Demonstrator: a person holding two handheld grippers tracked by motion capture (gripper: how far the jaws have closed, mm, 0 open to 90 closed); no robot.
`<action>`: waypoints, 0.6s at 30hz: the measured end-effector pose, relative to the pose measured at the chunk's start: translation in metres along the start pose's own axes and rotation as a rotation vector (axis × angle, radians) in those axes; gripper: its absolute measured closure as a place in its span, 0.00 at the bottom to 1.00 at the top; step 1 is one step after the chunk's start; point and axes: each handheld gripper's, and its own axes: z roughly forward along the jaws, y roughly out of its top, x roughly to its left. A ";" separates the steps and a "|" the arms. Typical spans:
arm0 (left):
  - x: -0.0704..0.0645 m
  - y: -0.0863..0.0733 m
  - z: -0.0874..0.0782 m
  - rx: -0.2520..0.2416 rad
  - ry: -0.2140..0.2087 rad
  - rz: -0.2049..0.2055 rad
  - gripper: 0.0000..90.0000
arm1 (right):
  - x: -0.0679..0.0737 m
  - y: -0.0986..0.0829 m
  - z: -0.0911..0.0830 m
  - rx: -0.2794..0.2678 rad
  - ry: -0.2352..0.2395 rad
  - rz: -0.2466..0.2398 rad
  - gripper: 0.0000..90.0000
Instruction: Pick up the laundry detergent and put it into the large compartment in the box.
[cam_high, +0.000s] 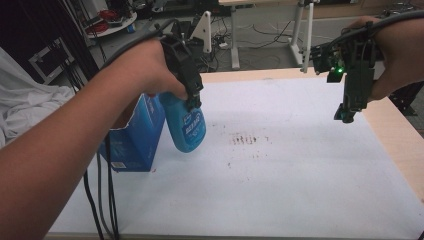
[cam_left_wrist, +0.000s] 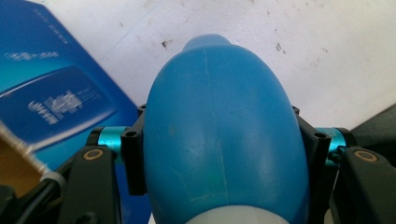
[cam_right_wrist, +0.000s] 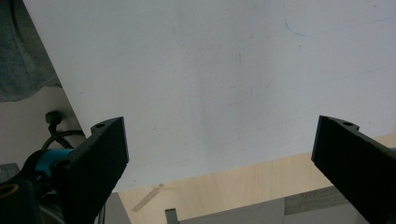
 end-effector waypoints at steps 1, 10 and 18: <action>0.001 -0.002 -0.005 0.001 -0.002 0.001 0.41 | 0.000 0.000 0.000 -0.001 -0.001 -0.001 0.03; 0.011 -0.015 -0.047 -0.013 -0.026 -0.008 0.41 | 0.002 -0.001 -0.002 0.001 -0.002 -0.005 0.03; 0.023 -0.027 -0.073 -0.034 -0.046 0.006 0.41 | 0.003 -0.001 -0.004 0.003 -0.006 -0.010 0.03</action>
